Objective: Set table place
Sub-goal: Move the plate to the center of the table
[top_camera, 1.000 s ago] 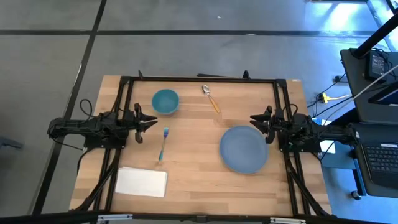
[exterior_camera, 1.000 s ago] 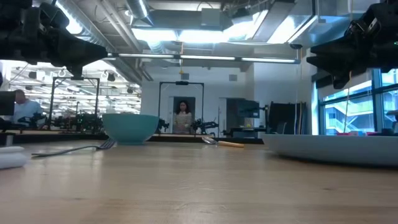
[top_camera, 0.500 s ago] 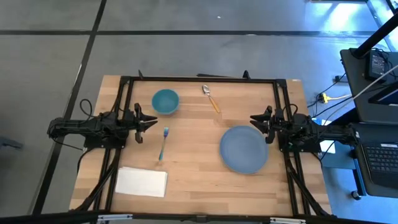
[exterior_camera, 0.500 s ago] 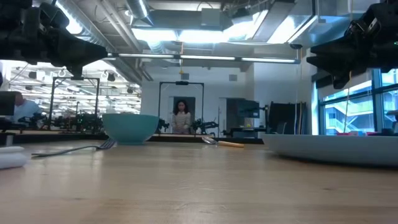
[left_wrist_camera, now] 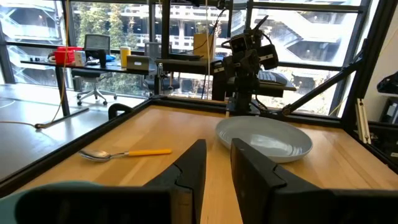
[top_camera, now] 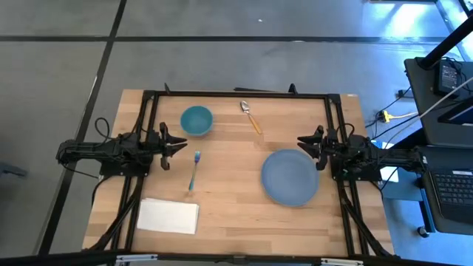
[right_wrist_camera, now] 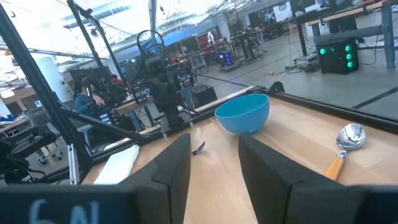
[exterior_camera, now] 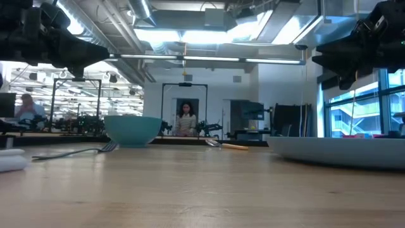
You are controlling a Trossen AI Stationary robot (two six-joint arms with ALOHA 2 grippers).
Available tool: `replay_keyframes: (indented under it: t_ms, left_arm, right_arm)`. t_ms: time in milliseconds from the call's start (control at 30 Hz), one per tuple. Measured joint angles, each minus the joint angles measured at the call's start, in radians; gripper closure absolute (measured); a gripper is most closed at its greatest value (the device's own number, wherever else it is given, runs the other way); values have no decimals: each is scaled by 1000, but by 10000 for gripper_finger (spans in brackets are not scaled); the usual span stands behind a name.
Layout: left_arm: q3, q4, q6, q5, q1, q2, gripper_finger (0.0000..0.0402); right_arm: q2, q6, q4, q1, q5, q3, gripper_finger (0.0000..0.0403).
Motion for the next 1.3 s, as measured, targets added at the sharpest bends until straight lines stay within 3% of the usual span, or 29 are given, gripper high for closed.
replay_keyframes:
  t_ms: [300, 533, 733, 933, 1033, 1300]
  left_arm:
    - [0, 8, 76, -41, 0, 0, 333]
    - [0, 19, 28, -51, 1, 0, 333]
    - [0, 23, 18, -69, 1, 0, 333]
    - [0, 33, -64, -69, 2, 0, 333]
    - [0, 45, -56, -69, 2, 0, 333]
    - [0, 117, -58, -67, 2, 0, 333]
  right_arm:
    - [11, 60, 30, 0, 10, 0, 265]
    - [10, 108, 135, 0, 134, 0, 265]
    - [11, -86, 109, 0, 286, 0, 265]
    - [11, -25, 108, 0, 320, 0, 265]
    - [11, 25, 93, 0, 315, 0, 265]
    - [11, 281, 78, -1, 185, 0, 265]
